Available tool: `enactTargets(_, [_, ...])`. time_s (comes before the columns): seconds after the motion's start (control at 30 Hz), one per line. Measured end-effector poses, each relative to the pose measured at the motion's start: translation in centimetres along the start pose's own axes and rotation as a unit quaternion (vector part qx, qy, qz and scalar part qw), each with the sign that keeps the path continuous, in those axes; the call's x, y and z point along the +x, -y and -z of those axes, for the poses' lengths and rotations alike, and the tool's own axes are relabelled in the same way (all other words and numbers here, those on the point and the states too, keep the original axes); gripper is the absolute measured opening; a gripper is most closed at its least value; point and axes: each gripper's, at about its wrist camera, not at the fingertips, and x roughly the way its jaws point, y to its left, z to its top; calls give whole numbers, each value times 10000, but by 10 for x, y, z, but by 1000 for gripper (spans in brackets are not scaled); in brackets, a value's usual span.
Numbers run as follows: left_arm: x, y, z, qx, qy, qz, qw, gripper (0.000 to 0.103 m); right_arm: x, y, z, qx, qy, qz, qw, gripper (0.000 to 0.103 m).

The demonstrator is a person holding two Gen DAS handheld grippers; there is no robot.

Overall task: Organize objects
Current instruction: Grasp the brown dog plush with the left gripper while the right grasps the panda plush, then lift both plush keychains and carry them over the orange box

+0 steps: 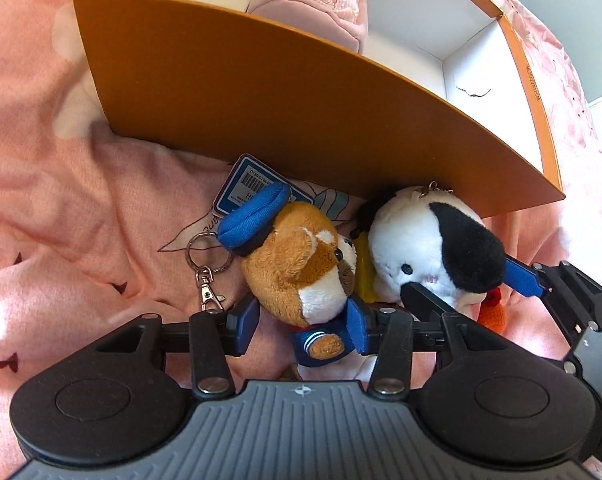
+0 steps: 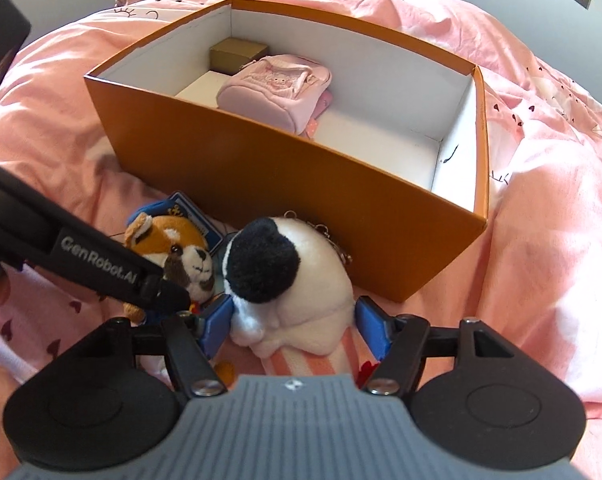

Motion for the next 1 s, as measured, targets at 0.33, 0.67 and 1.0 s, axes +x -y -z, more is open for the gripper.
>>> enactTargets(0.33, [-5, 3, 5, 145, 172, 11, 9997, 46, 1, 5, 1, 228, 11, -159, 9996, 64])
enactTargets(0.67, [-51, 8, 21, 736, 601, 208, 9953, 43, -49, 10, 1, 457, 278, -134, 9985, 61])
enactTargets(1.0, [-95, 53, 16, 1626, 1276, 512, 9771, 43, -115, 34, -13, 1082, 850, -440, 9895, 59])
